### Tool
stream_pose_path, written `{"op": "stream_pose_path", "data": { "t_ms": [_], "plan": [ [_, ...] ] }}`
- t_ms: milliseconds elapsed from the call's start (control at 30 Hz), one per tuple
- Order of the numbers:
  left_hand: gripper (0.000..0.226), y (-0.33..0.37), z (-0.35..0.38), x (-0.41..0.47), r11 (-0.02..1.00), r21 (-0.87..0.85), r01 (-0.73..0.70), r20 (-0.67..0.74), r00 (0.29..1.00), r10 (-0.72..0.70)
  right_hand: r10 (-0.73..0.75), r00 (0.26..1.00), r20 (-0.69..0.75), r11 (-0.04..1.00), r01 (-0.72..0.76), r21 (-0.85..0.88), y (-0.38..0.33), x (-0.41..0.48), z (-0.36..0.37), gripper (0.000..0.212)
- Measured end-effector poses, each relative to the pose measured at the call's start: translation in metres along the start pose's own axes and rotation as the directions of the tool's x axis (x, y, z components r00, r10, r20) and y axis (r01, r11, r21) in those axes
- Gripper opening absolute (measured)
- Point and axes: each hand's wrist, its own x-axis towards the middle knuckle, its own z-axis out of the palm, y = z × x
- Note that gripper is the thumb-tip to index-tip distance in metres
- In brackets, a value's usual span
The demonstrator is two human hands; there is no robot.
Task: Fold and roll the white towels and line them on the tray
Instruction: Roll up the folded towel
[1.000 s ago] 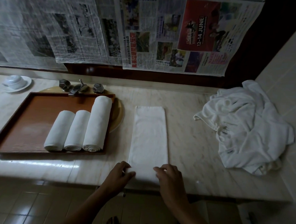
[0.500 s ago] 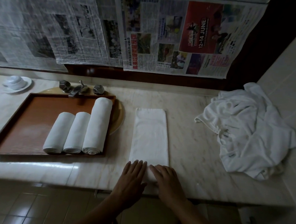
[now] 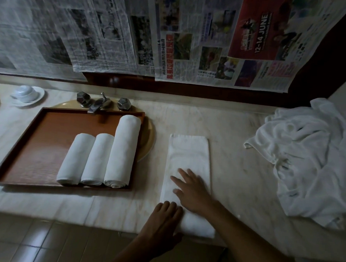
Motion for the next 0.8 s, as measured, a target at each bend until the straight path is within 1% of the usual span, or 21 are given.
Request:
{"op": "stream_pose_path", "data": {
  "t_ms": [33, 100, 300, 400, 467, 533, 567, 633, 700, 800],
  "plan": [
    [0.061, -0.001, -0.002, 0.001, 1.0, -0.003, -0.006, 0.018, 1.0, 0.006, -0.01, 1.0, 0.012, 0.997, 0.01, -0.074, 0.0, 0.014, 0.005, 0.061],
    [0.062, -0.005, -0.003, 0.003, 1.0, -0.004, -0.02, 0.027, 0.999, 0.02, 0.017, 1.0, -0.023, 0.993, -0.02, -0.118, 0.002, 0.042, 0.013, 0.064],
    [0.061, -0.015, 0.008, 0.011, 0.997, -0.023, -0.069, 0.026, 0.997, 0.069, 0.104, 0.986, -0.128, 0.987, -0.118, -0.107, 0.012, 0.118, 0.0, 0.067],
    [0.06, -0.02, 0.017, 0.013, 0.994, 0.001, -0.107, -0.012, 0.994, 0.107, 0.16, 0.974, -0.158, 0.981, -0.174, -0.08, 0.016, 0.149, -0.006, 0.068],
    [0.061, -0.021, 0.02, 0.015, 0.993, 0.006, -0.114, -0.053, 0.992, 0.114, 0.172, 0.973, -0.151, 0.98, -0.185, -0.076, 0.016, 0.162, -0.012, 0.068],
    [0.063, -0.022, 0.021, 0.015, 0.994, 0.012, -0.112, -0.06, 0.992, 0.113, 0.173, 0.979, -0.109, 0.981, -0.181, -0.064, 0.017, 0.164, -0.017, 0.067],
    [0.063, -0.021, 0.021, 0.014, 0.994, 0.012, -0.109, -0.056, 0.992, 0.11, 0.193, 0.975, -0.11, 0.98, -0.198, -0.035, 0.017, 0.158, -0.017, 0.067],
    [0.064, -0.02, 0.02, 0.014, 0.994, 0.014, -0.107, -0.054, 0.993, 0.107, 0.248, 0.949, -0.195, 0.968, -0.249, 0.022, 0.017, 0.136, -0.012, 0.063],
    [0.065, -0.02, 0.018, 0.014, 0.994, 0.007, -0.105, -0.066, 0.992, 0.106, 0.302, 0.907, -0.293, 0.951, -0.309, 0.025, 0.026, 0.113, -0.003, 0.061],
    [0.065, -0.021, 0.019, 0.013, 0.994, -0.019, -0.105, -0.094, 0.99, 0.102, 0.381, 0.885, -0.267, 0.92, -0.392, 0.014, 0.057, 0.113, -0.005, 0.065]
  ]
}}
